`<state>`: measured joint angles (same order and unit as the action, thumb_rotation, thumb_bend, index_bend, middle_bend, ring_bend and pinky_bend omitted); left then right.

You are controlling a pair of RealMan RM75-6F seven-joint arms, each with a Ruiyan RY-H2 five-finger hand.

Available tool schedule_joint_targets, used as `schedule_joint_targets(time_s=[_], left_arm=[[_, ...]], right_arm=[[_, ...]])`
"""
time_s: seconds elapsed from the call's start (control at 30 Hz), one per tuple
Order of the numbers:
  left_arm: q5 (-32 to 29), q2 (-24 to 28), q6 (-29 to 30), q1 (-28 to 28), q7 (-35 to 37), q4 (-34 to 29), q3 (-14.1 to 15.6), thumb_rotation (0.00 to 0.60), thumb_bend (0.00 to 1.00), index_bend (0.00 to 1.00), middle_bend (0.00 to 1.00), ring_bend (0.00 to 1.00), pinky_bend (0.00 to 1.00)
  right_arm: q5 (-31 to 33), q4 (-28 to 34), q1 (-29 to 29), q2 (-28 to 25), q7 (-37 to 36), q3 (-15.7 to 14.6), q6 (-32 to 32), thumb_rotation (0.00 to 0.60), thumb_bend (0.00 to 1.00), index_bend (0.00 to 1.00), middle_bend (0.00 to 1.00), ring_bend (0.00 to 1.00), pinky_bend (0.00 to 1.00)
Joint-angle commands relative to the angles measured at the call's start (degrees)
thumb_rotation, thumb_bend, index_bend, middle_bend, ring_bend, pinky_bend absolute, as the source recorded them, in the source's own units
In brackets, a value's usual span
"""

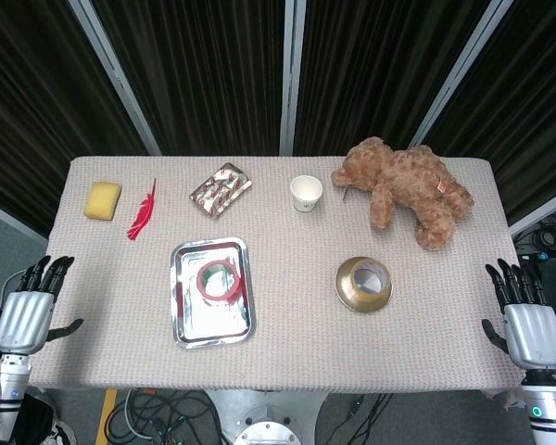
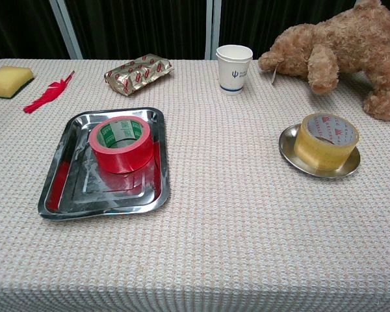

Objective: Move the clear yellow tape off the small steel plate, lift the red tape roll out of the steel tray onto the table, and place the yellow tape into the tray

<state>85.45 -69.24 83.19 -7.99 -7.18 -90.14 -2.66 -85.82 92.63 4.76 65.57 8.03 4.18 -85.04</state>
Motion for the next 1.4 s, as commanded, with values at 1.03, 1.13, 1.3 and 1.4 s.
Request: schedule_joint_targets(time_s=[1.03,1.13,1.3,1.4], left_arm=[[-0.58,-0.31,-0.42,0.48,1.55,1.18,0.61,0.600,0.09,0.06,0.07,0.00,0.12],[-0.32,-0.11,-0.63,0.32,2.14,1.01,0.65,0.600,0.09,0.06,0.07,0.00,0.12],[0.51,0.50,-1.04,-0.29,1.99,0.49,0.65,0.600,0.09,0.06,0.07,0.00,0.12],[0.40,0.54,-1.50,-0.58,1.85,0.36,0.59,0.600,0.09,0.06,0.07,0.00,0.13]], right_arm=[[10.43,2.12,21.89,6.34,13.47,3.88,31.14,0.600,0.18,0.00,0.00,0.00,0.00],[12.79,1.20,23.81,8.08,15.00,4.52,32.61,0.600,0.18,0.00,0.00,0.00,0.00],[16.67,0.24,26.51,9.90,16.87,4.31,35.70,0.600,0.18,0.00,0.00,0.00,0.00],[18.00,-0.28,27.30,10.68,17.24,3.95,36.14,0.600,0.18,0.00,0.00,0.00,0.00]])
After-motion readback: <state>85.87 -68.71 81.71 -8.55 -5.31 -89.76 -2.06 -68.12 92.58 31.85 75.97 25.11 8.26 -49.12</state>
